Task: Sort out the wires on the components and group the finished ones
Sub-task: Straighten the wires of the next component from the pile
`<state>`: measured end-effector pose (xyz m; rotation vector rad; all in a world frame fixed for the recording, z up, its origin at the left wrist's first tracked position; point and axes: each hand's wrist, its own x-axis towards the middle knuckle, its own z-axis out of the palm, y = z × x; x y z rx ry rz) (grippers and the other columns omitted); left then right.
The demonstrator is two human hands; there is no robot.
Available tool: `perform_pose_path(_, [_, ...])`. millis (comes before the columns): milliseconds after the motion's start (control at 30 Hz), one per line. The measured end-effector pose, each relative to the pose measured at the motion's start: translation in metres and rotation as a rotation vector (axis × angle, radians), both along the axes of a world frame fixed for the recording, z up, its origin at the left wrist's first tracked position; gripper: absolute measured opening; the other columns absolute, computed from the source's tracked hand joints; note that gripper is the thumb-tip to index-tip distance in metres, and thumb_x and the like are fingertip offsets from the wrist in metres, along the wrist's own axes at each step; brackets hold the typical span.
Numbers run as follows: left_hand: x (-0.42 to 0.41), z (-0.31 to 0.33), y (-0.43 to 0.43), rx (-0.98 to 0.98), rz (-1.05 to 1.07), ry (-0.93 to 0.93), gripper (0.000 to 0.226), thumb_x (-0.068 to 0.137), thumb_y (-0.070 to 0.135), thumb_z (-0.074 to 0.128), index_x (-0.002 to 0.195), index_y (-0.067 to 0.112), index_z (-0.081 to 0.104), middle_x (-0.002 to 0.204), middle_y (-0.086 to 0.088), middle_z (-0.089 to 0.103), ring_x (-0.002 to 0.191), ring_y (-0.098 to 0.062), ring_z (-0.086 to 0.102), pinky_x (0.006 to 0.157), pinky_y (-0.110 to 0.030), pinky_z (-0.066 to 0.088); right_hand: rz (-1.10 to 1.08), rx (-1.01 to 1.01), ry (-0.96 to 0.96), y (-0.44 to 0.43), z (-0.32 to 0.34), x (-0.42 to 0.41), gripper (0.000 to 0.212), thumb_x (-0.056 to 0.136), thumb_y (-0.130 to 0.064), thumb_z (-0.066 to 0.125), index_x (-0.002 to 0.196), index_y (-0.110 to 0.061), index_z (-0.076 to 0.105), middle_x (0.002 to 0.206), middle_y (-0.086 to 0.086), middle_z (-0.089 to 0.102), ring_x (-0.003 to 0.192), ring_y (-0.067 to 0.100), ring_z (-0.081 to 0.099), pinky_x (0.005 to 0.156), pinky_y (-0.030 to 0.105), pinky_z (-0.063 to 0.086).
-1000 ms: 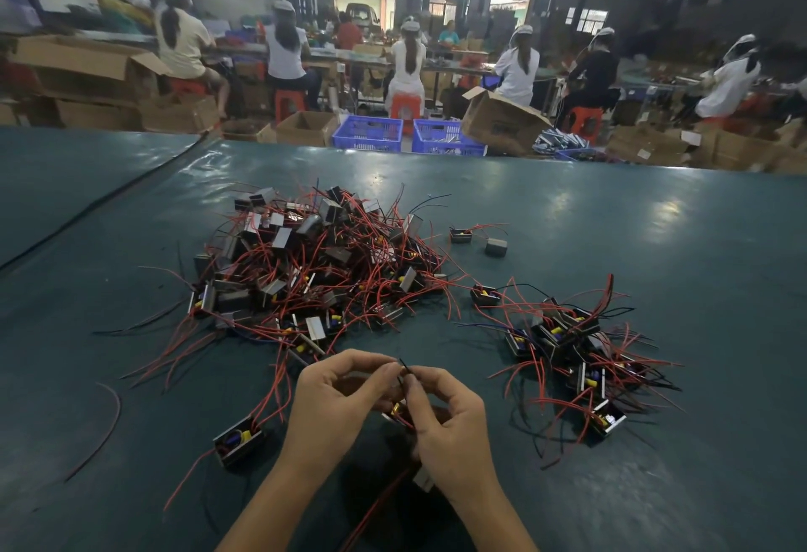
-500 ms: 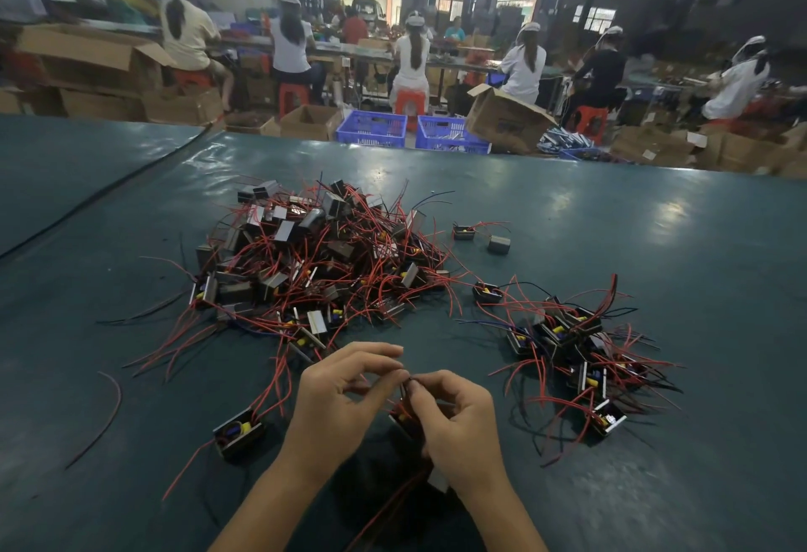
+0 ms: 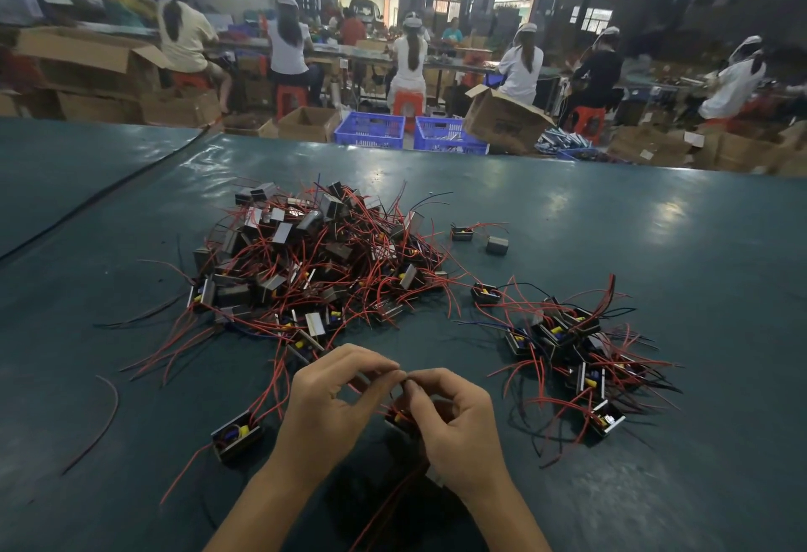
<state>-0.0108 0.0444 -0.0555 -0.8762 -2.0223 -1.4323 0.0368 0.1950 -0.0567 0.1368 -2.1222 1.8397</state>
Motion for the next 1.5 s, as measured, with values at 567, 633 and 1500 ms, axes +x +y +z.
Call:
perform_pose_path(567, [0.016,0.007,0.013,-0.065,0.079,0.094,0.014,0.086,0.023,0.073,0.087,0.01,0.076,0.1,0.003,0.07,0.089,-0.002,0.066,0.072,-0.019,0.055,-0.072,-0.113,-0.072,-0.006,0.002,-0.001,0.01,0.097,-0.007,0.056,0.092,-0.01,0.064,0.078,0.009,0.068,0.071,0.022,0.065,0.069,0.041,0.054])
perform_pose_path(633, [0.016,0.009,0.015,0.043,0.06,-0.11,0.01,0.083,0.022,0.073,0.086,0.013,0.074,0.11,0.004,0.07,0.085,-0.001,0.069,0.069,-0.017,0.056,-0.123,-0.07,-0.058,-0.005,0.001,-0.002,0.014,0.095,-0.005,0.058,0.091,-0.015,0.067,0.083,0.005,0.07,0.077,0.022,0.068,0.071,0.04,0.058])
perform_pose_path(1500, [0.012,0.01,0.009,0.213,0.004,-0.479,0.005,0.074,0.025,0.077,0.08,0.024,0.077,0.077,0.002,0.074,0.071,-0.013,0.072,0.067,-0.026,0.058,-0.034,0.042,0.061,-0.003,-0.002,0.0,0.02,0.09,-0.007,0.067,0.084,-0.025,0.072,0.076,-0.005,0.072,0.064,0.016,0.067,0.057,0.026,0.054])
